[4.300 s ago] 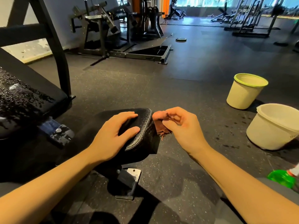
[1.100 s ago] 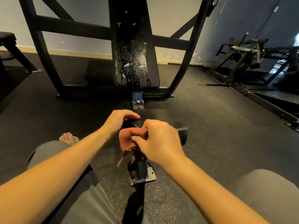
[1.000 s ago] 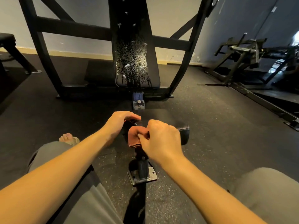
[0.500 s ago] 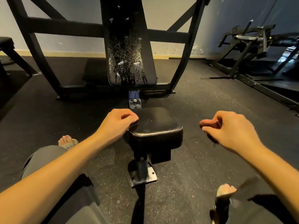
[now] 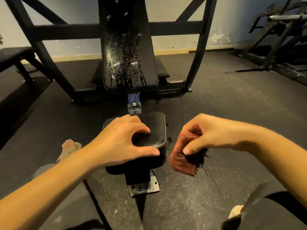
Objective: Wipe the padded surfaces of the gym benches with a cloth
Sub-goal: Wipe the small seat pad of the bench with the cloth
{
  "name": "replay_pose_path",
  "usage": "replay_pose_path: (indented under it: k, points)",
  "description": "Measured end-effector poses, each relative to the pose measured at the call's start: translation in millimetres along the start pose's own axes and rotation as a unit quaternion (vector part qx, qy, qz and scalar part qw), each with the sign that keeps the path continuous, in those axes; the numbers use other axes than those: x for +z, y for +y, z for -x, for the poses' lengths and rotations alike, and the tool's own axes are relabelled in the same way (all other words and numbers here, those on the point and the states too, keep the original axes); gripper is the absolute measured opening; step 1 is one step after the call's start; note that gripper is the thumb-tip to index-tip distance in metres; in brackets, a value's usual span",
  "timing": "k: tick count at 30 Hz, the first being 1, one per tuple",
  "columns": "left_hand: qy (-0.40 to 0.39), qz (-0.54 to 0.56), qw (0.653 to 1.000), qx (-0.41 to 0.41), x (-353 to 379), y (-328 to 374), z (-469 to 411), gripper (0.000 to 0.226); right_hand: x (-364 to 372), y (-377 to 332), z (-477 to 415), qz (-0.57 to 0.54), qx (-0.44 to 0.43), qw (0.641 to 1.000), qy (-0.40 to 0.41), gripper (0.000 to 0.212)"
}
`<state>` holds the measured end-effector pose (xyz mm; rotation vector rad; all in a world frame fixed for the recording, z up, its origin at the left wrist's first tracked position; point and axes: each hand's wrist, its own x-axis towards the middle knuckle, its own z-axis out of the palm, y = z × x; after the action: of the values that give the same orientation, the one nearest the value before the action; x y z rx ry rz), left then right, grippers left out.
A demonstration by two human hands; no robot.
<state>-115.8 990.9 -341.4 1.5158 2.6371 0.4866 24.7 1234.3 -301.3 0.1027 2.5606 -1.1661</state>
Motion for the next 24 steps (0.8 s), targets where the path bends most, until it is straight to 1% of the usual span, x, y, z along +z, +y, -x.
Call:
replay_pose_path:
  k: [2,4,5,7,10,12,16,19,20,22,24]
  points:
    - [0.039,-0.009,0.999,-0.008,9.1,9.1,1.6,0.076,7.5,4.8,-10.5,0.039,-0.019,0.999,-0.009,0.010]
    - [0.081,-0.008,0.996,-0.019,19.2,17.1,5.1,0.071,20.1,10.4,-18.1,0.028,-0.037,0.999,-0.010,0.019]
    - [0.096,-0.008,0.995,-0.028,23.7,20.5,7.4,0.069,26.6,12.8,-20.0,0.014,-0.041,0.999,0.007,0.017]
    - [0.123,-0.005,0.991,-0.047,30.4,25.4,12.8,0.067,39.1,18.5,-22.3,0.006,-0.040,0.996,0.075,0.007]
    - [0.157,0.000,0.986,-0.060,35.0,31.5,17.6,0.062,55.6,30.2,-24.8,-0.027,-0.045,0.982,0.181,0.015]
    - [0.161,0.004,0.985,-0.068,35.4,35.3,17.3,0.059,59.2,34.1,-27.6,-0.054,-0.043,0.974,0.215,0.013]
    - [0.162,0.017,0.983,-0.084,34.1,37.7,15.4,0.053,55.2,50.0,-52.3,-0.060,-0.009,0.971,0.232,0.010]
    - [0.164,0.020,0.981,-0.098,33.0,38.9,16.1,0.055,54.9,65.9,-75.2,-0.124,0.038,0.959,0.251,0.008]
    - [0.164,0.020,0.981,-0.099,33.0,39.5,15.8,0.056,57.1,68.5,-78.2,-0.145,0.041,0.954,0.259,0.008]
    - [0.162,0.020,0.982,-0.098,32.5,39.4,14.5,0.057,64.7,64.8,-69.3,-0.162,0.018,0.948,0.275,0.008]
    - [0.143,0.016,0.984,-0.103,30.4,38.7,10.8,0.057,77.8,55.2,-47.7,-0.145,-0.043,0.946,0.286,0.021]
